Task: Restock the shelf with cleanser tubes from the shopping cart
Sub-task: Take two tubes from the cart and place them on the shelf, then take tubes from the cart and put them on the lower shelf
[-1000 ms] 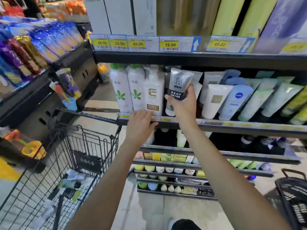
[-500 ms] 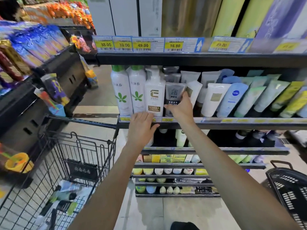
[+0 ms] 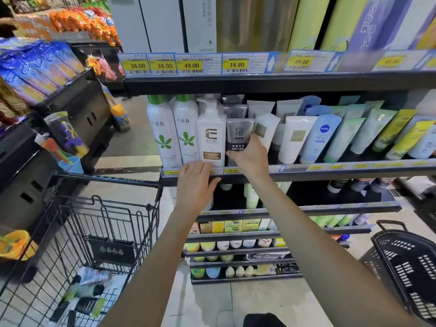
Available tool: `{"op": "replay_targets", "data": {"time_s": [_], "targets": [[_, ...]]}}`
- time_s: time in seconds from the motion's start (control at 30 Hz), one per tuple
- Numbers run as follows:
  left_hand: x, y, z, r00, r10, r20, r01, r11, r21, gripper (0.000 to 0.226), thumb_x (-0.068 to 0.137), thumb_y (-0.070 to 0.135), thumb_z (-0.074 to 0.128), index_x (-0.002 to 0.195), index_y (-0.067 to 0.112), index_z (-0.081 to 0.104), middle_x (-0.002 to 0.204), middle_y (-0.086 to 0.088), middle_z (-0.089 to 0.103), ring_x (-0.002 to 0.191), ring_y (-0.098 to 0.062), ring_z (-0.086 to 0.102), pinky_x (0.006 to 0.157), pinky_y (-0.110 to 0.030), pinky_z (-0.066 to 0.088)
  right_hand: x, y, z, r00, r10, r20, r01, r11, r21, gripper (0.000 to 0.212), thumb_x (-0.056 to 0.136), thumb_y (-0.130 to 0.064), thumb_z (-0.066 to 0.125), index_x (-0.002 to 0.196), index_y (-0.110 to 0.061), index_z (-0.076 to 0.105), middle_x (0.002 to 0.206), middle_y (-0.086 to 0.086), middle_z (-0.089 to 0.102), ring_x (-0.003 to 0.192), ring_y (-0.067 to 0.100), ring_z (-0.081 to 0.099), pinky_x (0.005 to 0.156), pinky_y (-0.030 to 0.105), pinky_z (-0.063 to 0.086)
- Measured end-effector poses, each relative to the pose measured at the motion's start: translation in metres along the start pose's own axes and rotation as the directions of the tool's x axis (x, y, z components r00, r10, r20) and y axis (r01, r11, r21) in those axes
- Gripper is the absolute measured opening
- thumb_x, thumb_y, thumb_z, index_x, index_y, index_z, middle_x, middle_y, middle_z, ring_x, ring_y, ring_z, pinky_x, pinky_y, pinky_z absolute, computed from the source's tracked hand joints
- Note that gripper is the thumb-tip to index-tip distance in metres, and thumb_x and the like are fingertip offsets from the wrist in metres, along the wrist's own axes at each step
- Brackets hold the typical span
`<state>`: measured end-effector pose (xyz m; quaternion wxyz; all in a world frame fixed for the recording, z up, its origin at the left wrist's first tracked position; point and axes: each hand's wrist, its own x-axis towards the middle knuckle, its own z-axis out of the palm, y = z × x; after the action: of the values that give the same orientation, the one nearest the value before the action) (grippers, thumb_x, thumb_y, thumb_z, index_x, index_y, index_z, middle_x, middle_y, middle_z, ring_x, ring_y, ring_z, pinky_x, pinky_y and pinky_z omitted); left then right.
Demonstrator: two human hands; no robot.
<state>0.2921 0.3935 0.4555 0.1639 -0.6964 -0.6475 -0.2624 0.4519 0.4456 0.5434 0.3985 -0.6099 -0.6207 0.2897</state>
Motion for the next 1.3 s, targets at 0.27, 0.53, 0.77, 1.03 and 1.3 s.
{"op": "replay_targets", "data": {"time_s": [0.27,0.53,0.77,1.03,1.3], "targets": [[0.000,0.002,-0.003,1.000,0.000,0.010,0.000,1.000,-0.010,0.032,0.091,0.043,0.072,0.109,0.018,0.066,0.099,0.000,0.066,0.095,-0.025,0.060,0.093,-0.038,0.040,-0.008,0.000,0.001,1.000,0.017,-0.010,-0.016,0.999,0.041,0.043,0.081,-0.022,0.079,0.117,-0.018,0.055,0.104,-0.005,0.066,0.101,0.021,0.066,0.088,0.040,0.056],[0.000,0.003,-0.005,0.999,-0.012,0.043,0.012,1.000,-0.015,0.033,0.091,0.043,0.071,0.110,0.017,0.065,0.100,-0.001,0.066,0.097,-0.025,0.060,0.095,-0.037,0.038,-0.011,0.003,-0.001,1.000,0.023,-0.002,-0.023,0.999,0.045,0.053,0.082,-0.026,0.083,0.128,-0.021,0.056,0.122,-0.003,0.070,0.111,0.020,0.067,0.091,0.034,0.053],[-0.002,0.009,-0.021,0.995,-0.037,0.095,0.043,0.997,-0.068,0.030,0.091,0.033,0.075,0.113,0.014,0.066,0.103,-0.003,0.068,0.099,-0.027,0.061,0.096,-0.040,0.043,-0.032,0.011,-0.015,1.000,-0.018,-0.024,0.019,0.999,0.044,0.052,0.088,-0.024,0.079,0.136,-0.016,0.058,0.122,-0.004,0.070,0.117,0.015,0.064,0.099,0.029,0.049],[-0.041,0.001,-0.061,0.986,-0.159,0.055,0.165,0.978,-0.129,0.042,0.096,0.024,0.071,0.132,0.007,0.059,0.127,-0.013,0.061,0.118,-0.032,0.053,0.102,-0.044,0.048,-0.090,0.031,-0.016,0.911,-0.330,0.246,0.388,0.888,-0.245,0.042,0.102,-0.034,0.059,0.141,-0.020,0.057,0.140,-0.002,0.061,0.130,0.019,0.055,0.103,0.036,0.047],[-0.168,-0.011,-0.114,0.833,-0.536,0.139,0.529,0.844,0.085,0.046,0.102,0.044,0.049,0.134,0.012,0.060,0.126,-0.010,0.062,0.117,-0.034,0.056,0.102,-0.050,0.047,-0.143,0.024,0.024,0.655,-0.416,0.631,0.667,0.710,-0.225,0.047,0.104,-0.035,0.055,0.147,-0.016,0.052,0.146,0.006,0.056,0.135,0.026,0.051,0.111,0.039,0.043]]}}
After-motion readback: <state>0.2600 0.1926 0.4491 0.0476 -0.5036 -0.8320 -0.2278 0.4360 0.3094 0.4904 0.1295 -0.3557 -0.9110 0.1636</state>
